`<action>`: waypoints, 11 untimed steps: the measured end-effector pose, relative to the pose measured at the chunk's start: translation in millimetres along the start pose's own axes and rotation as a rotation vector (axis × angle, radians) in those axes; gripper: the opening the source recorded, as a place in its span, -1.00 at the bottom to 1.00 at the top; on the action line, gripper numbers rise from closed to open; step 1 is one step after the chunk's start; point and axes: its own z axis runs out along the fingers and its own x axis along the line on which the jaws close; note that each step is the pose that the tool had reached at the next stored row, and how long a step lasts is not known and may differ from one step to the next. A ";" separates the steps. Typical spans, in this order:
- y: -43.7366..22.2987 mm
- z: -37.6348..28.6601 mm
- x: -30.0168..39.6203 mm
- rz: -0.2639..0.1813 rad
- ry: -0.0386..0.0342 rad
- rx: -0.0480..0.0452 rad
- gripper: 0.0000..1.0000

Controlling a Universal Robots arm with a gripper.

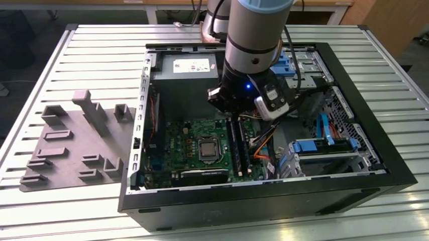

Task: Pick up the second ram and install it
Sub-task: 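Press down the second ram until it locks into place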

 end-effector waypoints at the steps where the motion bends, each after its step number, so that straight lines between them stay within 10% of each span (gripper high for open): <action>1: -0.2 0.0 0.0 0.000 0.0000 0.0000 -0.79; 11: -2.3 -0.2 -0.1 0.000 0.0000 0.0000 -0.79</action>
